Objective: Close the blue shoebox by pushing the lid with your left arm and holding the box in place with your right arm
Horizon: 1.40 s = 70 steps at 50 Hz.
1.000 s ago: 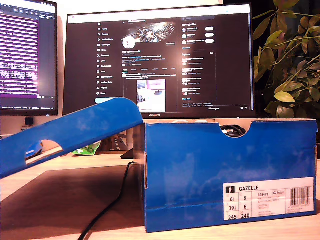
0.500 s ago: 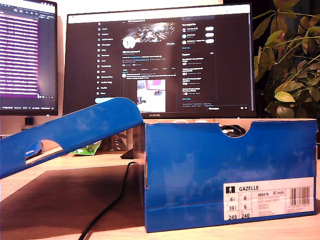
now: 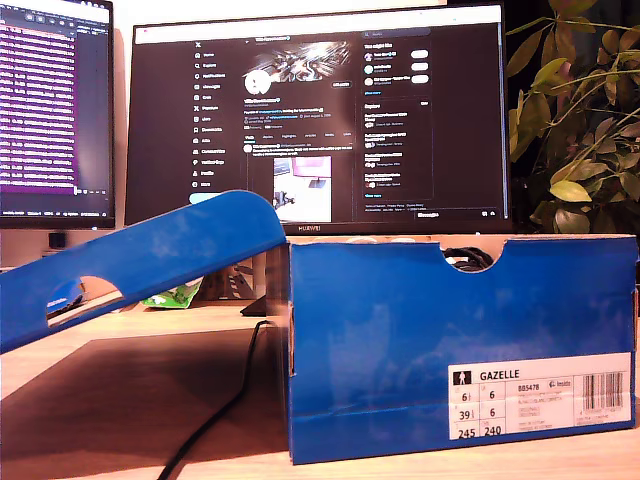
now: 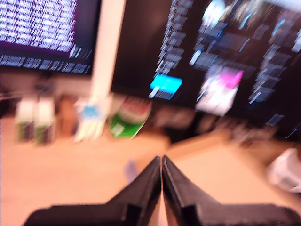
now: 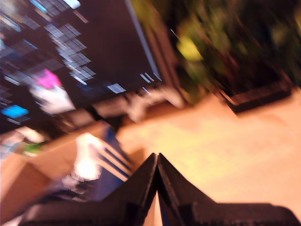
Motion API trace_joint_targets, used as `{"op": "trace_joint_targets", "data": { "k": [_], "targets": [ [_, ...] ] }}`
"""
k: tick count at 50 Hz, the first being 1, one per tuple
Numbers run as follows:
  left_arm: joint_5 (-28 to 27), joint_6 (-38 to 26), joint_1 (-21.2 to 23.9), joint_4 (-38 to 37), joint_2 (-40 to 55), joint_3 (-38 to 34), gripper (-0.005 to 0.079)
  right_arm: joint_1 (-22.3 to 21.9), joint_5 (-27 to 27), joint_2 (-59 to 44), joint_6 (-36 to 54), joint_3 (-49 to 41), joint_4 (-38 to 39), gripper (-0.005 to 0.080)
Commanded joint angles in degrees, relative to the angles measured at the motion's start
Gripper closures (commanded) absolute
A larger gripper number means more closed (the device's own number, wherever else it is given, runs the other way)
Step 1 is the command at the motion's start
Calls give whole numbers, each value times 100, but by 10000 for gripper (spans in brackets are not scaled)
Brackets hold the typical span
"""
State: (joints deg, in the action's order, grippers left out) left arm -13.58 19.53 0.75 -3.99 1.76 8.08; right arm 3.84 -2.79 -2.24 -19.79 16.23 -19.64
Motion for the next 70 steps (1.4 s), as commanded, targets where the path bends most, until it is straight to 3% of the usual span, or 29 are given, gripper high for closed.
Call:
{"op": "trace_joint_targets", "data": {
  "k": [1, 20, 33, 44, 57, 70],
  "targets": [
    [-116, 118, 22, -122, 243, 227, 761, 26, -125, -304, -116, 214, -111, 764],
    [-798, 96, -149, -1215, 2494, 1626, 761, 24, -1121, -2975, 481, 1652, -249, 764],
    [-1403, -529, -726, -1976, 4426, 2256, 761, 11, -1445, -5053, 1239, 1969, 17, 764],
    [-1895, -813, -1309, -2310, 5637, 2312, 761, 13, -2127, -6391, 1386, 1969, 649, 764],
    [-2277, -1053, -1458, -2496, 6758, 2312, 761, 13, -2444, -7184, 1403, 1969, 1093, 764],
    [-2850, -1045, -1263, -2328, 7493, 2312, 761, 28, -2732, -7261, 1390, 1969, 1314, 764]
  ]
}}
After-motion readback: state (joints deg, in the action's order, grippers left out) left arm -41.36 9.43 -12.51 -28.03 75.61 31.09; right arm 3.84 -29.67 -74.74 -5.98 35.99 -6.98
